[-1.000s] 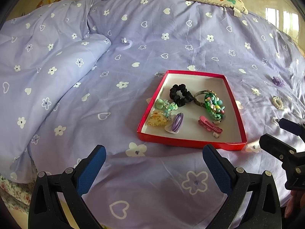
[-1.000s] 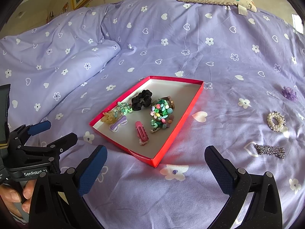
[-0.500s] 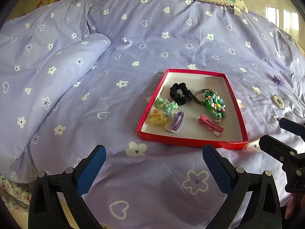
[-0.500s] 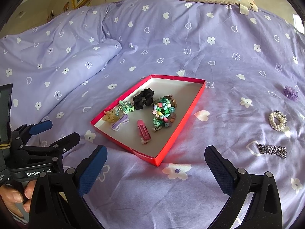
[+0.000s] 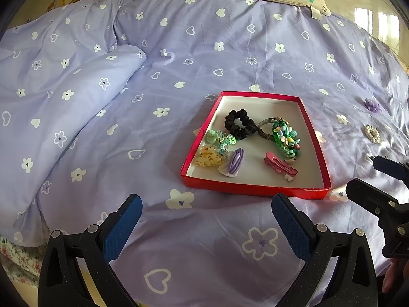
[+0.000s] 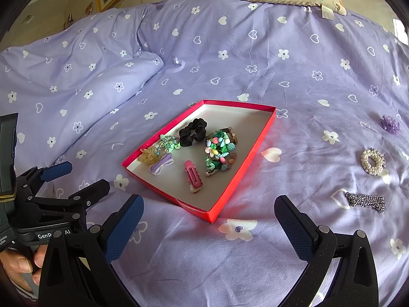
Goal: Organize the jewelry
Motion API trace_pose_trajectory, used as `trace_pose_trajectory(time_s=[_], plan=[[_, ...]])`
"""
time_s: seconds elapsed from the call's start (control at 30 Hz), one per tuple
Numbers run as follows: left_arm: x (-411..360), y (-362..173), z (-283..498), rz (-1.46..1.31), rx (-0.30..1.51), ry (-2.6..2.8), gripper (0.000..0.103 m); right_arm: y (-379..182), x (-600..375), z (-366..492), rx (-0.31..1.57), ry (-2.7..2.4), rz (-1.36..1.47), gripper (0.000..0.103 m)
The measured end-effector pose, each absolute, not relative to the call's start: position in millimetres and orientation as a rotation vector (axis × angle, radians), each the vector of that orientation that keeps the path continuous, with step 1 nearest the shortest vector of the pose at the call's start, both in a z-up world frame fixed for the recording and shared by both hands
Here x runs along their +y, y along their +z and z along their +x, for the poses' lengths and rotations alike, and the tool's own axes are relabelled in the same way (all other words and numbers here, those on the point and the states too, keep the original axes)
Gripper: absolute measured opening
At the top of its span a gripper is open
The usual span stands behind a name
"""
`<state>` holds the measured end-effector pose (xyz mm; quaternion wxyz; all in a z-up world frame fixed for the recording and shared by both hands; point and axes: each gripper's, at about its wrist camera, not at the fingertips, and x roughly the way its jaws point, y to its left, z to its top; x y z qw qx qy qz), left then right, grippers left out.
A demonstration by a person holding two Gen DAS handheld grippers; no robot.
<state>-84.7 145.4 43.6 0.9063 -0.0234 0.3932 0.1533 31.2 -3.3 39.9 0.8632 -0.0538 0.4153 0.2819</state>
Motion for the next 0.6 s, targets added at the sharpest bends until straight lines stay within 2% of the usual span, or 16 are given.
trace_pose_trajectory(time_s=[0.6], plan=[[144.1, 41.7, -83.0, -0.049, 0.816, 0.315, 0.102, 39.5, -3.9, 32.1, 0.872, 0.591, -0.113, 0.103]])
